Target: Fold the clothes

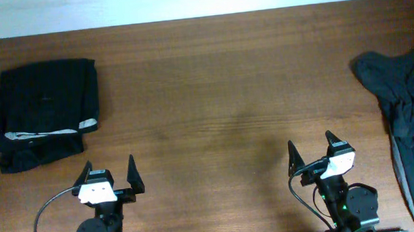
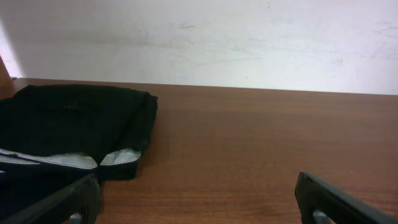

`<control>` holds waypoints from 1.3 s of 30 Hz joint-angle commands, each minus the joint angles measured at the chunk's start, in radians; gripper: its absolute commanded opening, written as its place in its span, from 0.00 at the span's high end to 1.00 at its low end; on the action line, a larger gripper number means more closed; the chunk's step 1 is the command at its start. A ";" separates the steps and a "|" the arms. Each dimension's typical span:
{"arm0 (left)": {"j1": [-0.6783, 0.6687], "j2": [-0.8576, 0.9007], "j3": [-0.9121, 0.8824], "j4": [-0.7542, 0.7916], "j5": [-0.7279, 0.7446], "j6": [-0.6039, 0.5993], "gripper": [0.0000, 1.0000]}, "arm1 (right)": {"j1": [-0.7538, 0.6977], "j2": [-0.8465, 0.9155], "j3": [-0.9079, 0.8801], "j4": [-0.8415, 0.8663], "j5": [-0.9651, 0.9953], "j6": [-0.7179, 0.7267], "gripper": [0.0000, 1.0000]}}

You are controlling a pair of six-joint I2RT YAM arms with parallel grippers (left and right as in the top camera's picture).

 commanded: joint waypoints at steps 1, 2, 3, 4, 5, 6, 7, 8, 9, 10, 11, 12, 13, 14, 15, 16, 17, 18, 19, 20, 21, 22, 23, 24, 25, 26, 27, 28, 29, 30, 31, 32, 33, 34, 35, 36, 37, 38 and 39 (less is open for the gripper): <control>-0.005 -0.007 -0.008 0.003 0.015 0.024 0.01 | -0.007 -0.010 -0.005 -0.005 0.008 -0.006 0.01; -0.005 -0.007 -0.008 0.003 0.015 0.024 0.01 | -0.007 -0.010 -0.005 -0.005 0.008 -0.006 0.01; -0.005 -0.007 -0.008 0.003 0.015 0.024 0.01 | -0.007 -0.010 -0.005 -0.005 0.008 -0.006 0.01; -0.005 -0.007 -0.008 0.003 0.015 0.024 0.01 | -0.007 -0.010 -0.005 -0.005 0.008 -0.006 0.01; -0.005 -0.007 -0.008 0.003 0.015 0.024 0.01 | -0.007 -0.010 -0.005 -0.005 0.008 -0.006 0.01; -0.005 -0.007 -0.008 0.003 0.015 0.024 0.01 | -0.007 -0.010 -0.005 -0.005 0.008 -0.006 0.01; -0.005 -0.007 -0.008 0.003 0.015 0.024 0.00 | -0.007 -0.010 -0.005 -0.005 0.008 -0.006 0.01; -0.005 -0.007 -0.008 0.003 0.015 0.024 0.01 | -0.007 -0.010 -0.005 -0.005 0.008 -0.006 0.01; -0.005 -0.007 -0.008 0.003 0.015 0.024 0.01 | -0.007 -0.010 -0.005 -0.005 0.008 -0.006 0.01; -0.005 -0.007 -0.008 0.003 0.015 0.024 0.01 | -0.007 -0.010 -0.005 -0.005 0.008 -0.006 0.01; -0.005 -0.007 -0.008 0.003 0.015 0.024 0.01 | -0.007 -0.010 -0.005 -0.005 0.008 -0.006 0.01; -0.005 -0.007 -0.008 0.003 0.015 0.024 0.01 | -0.007 -0.010 -0.005 -0.005 0.008 -0.006 0.01; -0.005 -0.007 -0.008 0.003 0.015 0.024 0.01 | -0.007 -0.010 -0.005 -0.005 0.008 -0.006 0.01; -0.005 -0.007 -0.008 0.003 0.015 0.024 0.01 | -0.007 -0.010 -0.005 -0.005 0.008 -0.006 0.01; -0.005 -0.007 -0.008 0.003 0.015 0.024 0.01 | -0.007 -0.010 -0.005 -0.005 0.008 -0.006 0.01; -0.005 -0.007 -0.008 0.003 0.015 0.024 0.01 | -0.007 -0.010 -0.005 -0.005 0.008 -0.006 0.01; -0.005 -0.007 -0.008 0.003 0.015 0.024 0.01 | -0.007 -0.010 -0.005 -0.005 0.008 -0.006 0.01; -0.005 -0.007 -0.008 0.003 0.015 0.024 0.00 | -0.007 -0.010 -0.005 -0.005 0.008 -0.006 0.01; -0.005 -0.007 -0.008 0.003 0.015 0.024 0.01 | -0.007 -0.010 -0.005 -0.005 0.008 -0.006 0.01; -0.005 -0.007 -0.008 0.003 0.015 0.024 0.01 | -0.007 -0.010 -0.005 -0.005 0.008 -0.006 0.01; -0.005 -0.007 -0.008 0.003 0.015 0.024 0.01 | -0.007 -0.010 -0.005 -0.005 0.008 -0.006 0.01; -0.005 -0.007 -0.008 0.003 0.015 0.024 0.01 | -0.007 -0.010 -0.005 -0.005 0.008 -0.006 0.01; -0.005 -0.007 -0.008 0.003 0.015 0.024 0.01 | -0.007 -0.010 -0.005 -0.005 0.008 -0.006 0.01; -0.005 -0.007 -0.008 0.003 0.015 0.024 0.01 | -0.007 -0.010 -0.005 -0.005 0.008 -0.006 0.01; -0.005 -0.007 -0.008 0.003 0.015 0.024 0.01 | -0.007 -0.010 -0.005 -0.005 0.008 -0.006 0.01; -0.005 -0.007 -0.008 0.003 0.015 0.024 0.01 | -0.007 -0.010 -0.005 -0.005 0.008 -0.006 0.01; -0.005 -0.007 -0.008 0.003 0.015 0.024 0.01 | -0.007 -0.010 -0.005 -0.005 0.008 -0.006 0.01; -0.005 -0.007 -0.008 0.003 0.015 0.024 0.01 | -0.007 -0.010 -0.005 -0.005 0.008 -0.006 0.01; -0.005 -0.007 -0.008 0.003 0.015 0.024 0.01 | -0.007 -0.010 -0.005 -0.005 0.008 -0.006 0.01; -0.005 -0.007 -0.008 0.003 0.015 0.024 0.01 | -0.007 -0.010 -0.005 -0.005 0.008 -0.006 0.01; -0.005 -0.007 -0.008 0.003 0.015 0.024 0.01 | -0.007 -0.010 -0.005 -0.005 0.008 -0.006 0.01; -0.005 -0.007 -0.008 0.003 0.015 0.024 0.01 | -0.007 -0.010 -0.005 -0.005 0.008 -0.006 0.01; -0.005 -0.007 -0.008 0.003 0.015 0.024 0.00 | -0.007 -0.010 -0.005 -0.005 0.008 -0.006 0.01; -0.005 -0.007 -0.008 0.003 0.015 0.024 0.01 | -0.007 -0.010 -0.005 -0.005 0.008 -0.006 0.01; -0.005 -0.007 -0.008 0.003 0.015 0.024 0.01 | -0.007 -0.010 -0.005 -0.005 0.008 -0.006 0.01; -0.005 -0.007 -0.008 0.003 0.015 0.024 0.01 | -0.007 -0.010 -0.005 -0.005 0.008 -0.006 0.01; -0.005 -0.007 -0.008 0.003 0.015 0.024 0.01 | -0.007 -0.010 -0.005 -0.005 0.008 -0.006 0.01; -0.005 -0.007 -0.008 0.003 0.015 0.024 0.01 | -0.007 -0.010 -0.005 -0.005 0.008 -0.006 0.01; -0.005 -0.007 -0.008 0.003 0.015 0.024 0.01 | -0.007 -0.010 -0.005 -0.005 0.008 -0.006 0.01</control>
